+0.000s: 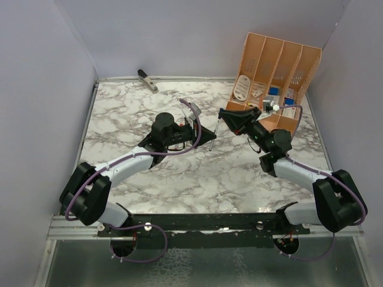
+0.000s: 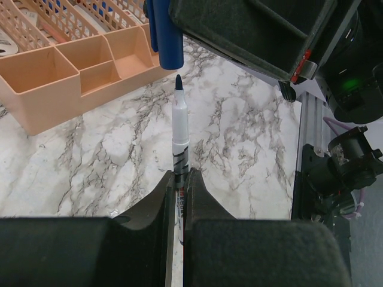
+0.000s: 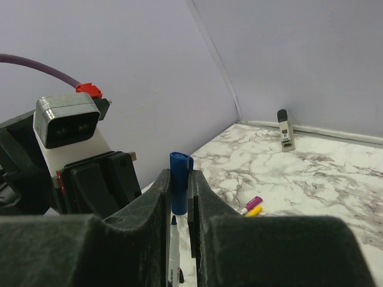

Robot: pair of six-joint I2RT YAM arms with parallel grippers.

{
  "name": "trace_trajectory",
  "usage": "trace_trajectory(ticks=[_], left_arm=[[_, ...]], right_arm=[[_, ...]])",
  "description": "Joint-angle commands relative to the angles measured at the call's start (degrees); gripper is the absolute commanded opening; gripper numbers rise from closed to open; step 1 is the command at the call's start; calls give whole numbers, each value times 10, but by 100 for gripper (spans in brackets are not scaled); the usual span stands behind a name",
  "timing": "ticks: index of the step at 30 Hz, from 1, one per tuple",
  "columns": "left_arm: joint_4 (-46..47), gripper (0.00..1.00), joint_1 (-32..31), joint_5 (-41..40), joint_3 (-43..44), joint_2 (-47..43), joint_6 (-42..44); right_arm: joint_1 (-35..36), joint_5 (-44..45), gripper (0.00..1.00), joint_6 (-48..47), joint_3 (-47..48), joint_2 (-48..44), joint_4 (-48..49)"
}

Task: Insert the pens into the pen caps

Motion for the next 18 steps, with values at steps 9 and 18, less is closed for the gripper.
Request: trace_trajectory(ticks=[9,18], left_arm=[[25,0,2,13,19,-3,-2],[27,0,2,9,19,-3,-3]], right_arm=[[7,-9,1,-11,-1,5,13],[10,-7,1,-15,-9,0,6]])
